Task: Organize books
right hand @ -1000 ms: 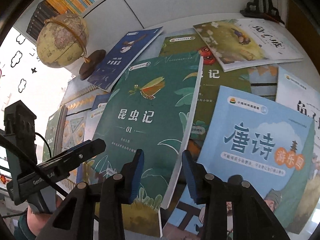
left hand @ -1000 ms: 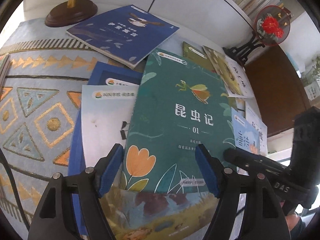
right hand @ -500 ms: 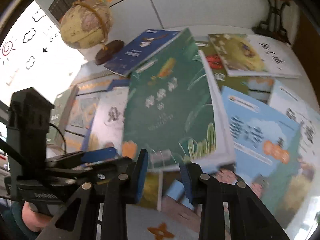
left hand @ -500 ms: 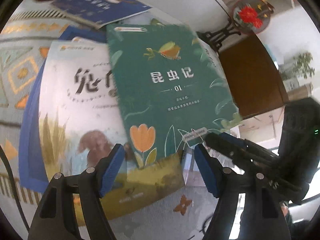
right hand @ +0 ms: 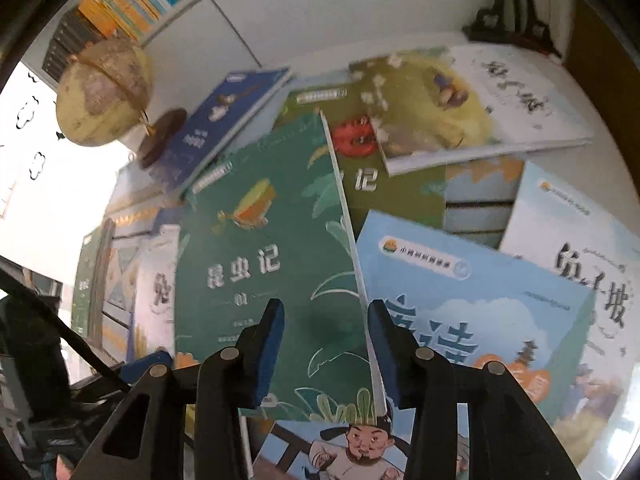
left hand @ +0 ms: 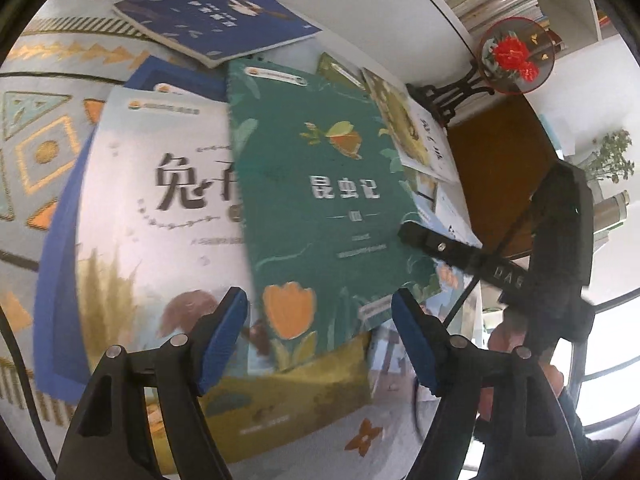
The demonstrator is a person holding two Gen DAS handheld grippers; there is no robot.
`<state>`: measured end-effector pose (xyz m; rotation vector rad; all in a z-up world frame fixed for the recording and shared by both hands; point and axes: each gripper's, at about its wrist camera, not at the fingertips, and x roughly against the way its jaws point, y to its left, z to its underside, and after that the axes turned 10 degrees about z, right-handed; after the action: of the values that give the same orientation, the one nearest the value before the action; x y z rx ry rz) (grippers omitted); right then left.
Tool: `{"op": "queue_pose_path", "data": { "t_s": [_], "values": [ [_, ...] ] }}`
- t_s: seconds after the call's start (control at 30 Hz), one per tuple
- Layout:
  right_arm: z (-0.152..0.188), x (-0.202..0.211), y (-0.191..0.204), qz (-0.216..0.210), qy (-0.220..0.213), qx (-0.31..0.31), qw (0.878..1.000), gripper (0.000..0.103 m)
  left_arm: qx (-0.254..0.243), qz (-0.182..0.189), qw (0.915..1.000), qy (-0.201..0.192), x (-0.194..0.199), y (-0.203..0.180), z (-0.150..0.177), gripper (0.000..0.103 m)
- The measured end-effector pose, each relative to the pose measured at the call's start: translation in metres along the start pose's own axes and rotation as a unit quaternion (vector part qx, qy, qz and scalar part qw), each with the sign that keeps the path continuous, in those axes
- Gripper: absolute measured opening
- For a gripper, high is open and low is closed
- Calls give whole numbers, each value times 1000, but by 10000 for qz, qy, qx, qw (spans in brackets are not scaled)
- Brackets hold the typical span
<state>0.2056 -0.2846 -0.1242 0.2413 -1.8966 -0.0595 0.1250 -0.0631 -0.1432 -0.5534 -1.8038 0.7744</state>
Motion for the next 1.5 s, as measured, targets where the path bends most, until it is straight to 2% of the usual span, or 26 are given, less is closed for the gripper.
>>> {"op": "queue_pose_path", "data": {
  "t_s": [0.07,0.13,0.23,0.3,0.47,0.6,0.7,0.77,0.83,0.87,0.9,0.93,1.0,1.03,1.1,1.13,1.27,1.37,1.4,1.47,1.5],
  "values": [
    [9,3,2,-48,-53,29,10000,43,-99,-78,9999,9,-2,-5,1,85],
    [19,6,2,-86,-38,29,10000,43,-253,-204,9994,84,-2,-9,6,85],
    [41,15,0,-142,66,-56,9999,43,-316,-159,9991,245,2,-10,19,85],
    [59,21,-6,-364,157,-183,9990,43,-322,-182,9990,270,7,-9,27,85],
    [82,29,-19,-451,204,-458,9977,42,-311,-638,9971,280,15,-7,36,85],
    [88,29,-8,-477,231,-239,9983,39,-604,-939,9925,497,6,-17,38,85],
    [97,30,5,-310,68,-36,9995,36,-555,-886,9935,443,3,-19,39,88],
    [100,30,7,-202,-9,55,9998,36,-446,-699,9959,362,7,-16,39,88],
    [102,31,3,-148,-50,9,9999,36,6,-6,9999,123,20,-6,37,88],
    [102,31,-1,-164,-65,-39,9998,36,245,610,9977,-168,35,0,36,88],
    [103,31,-8,-271,-76,-142,9995,36,402,1040,9931,-372,44,3,35,88],
    [104,31,-15,-451,-57,-265,9986,36,625,1543,9843,-578,52,7,35,88],
    [106,27,-32,-983,20,-672,9929,36,1092,2145,9675,-776,55,18,34,88],
    [107,27,-36,-1104,30,-776,9908,36,1175,2093,9672,-826,53,22,34,88],
    [108,23,-47,-1413,73,-1052,9843,36,1238,1787,9723,-858,43,29,32,88],
    [108,23,-50,-1492,81,-1145,9821,36,1336,1800,9706,-878,40,33,32,88],
    [110,27,-57,-1523,8,-1218,9808,36,1783,2646,9403,-1180,36,39,32,88],
    [110,27,-58,-1595,23,-1211,9797,36,1937,3142,9248,-926,24,29,34,88],
    [111,28,-58,-1610,19,-1190,9798,36,1921,3106,9269,-868,19,26,34,88],
    [111,28,-60,-1660,34,-1189,9789,36,1727,2618,9459,-832,14,20,31,88],
    [111,27,-60,-1698,64,-1216,9779,36,1682,2253,9565,-773,8,21,28,87]
  ]
}}
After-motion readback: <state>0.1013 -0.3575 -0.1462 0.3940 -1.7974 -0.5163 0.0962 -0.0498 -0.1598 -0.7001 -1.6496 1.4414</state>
